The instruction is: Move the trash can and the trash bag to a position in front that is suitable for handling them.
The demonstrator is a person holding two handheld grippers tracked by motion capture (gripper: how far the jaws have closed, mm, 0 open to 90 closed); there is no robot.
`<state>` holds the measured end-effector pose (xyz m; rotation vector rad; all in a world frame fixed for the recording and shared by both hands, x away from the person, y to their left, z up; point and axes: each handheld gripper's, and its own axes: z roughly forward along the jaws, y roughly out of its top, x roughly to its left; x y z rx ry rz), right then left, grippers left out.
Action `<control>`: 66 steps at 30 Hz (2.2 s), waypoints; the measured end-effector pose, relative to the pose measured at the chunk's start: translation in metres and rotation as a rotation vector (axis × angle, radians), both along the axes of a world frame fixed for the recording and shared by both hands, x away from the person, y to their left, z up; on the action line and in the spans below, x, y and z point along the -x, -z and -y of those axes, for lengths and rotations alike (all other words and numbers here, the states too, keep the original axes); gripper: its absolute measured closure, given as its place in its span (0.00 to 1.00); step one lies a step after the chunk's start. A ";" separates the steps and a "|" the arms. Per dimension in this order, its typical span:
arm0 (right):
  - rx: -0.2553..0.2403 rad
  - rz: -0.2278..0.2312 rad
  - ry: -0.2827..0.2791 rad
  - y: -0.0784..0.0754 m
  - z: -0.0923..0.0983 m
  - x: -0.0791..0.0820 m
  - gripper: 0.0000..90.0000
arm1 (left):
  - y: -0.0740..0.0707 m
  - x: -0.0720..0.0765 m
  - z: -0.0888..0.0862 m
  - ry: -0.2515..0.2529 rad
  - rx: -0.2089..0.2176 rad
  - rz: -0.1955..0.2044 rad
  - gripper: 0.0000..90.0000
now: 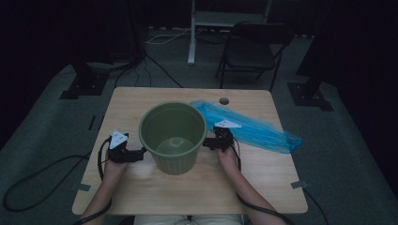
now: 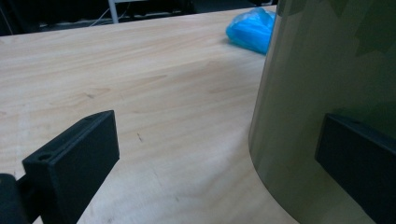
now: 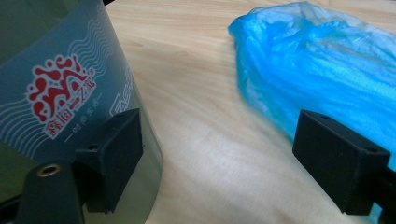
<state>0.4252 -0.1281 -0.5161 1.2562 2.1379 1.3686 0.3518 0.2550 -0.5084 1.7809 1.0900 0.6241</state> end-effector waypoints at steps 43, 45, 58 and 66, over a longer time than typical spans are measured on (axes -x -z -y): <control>-0.012 -0.003 -0.064 0.004 0.025 0.076 0.13 | 0.002 0.068 0.013 0.069 -0.001 -0.006 0.00; 0.016 -0.026 -0.076 0.005 0.023 0.070 0.15 | 0.004 0.067 0.012 0.083 0.004 -0.015 0.00; 0.034 -0.166 -0.045 0.007 0.026 0.012 0.22 | 0.015 0.066 0.004 0.077 0.020 -0.040 0.00; 0.005 -0.172 -0.067 -0.004 0.011 -0.038 0.12 | 0.013 0.066 -0.007 0.040 0.052 -0.020 0.00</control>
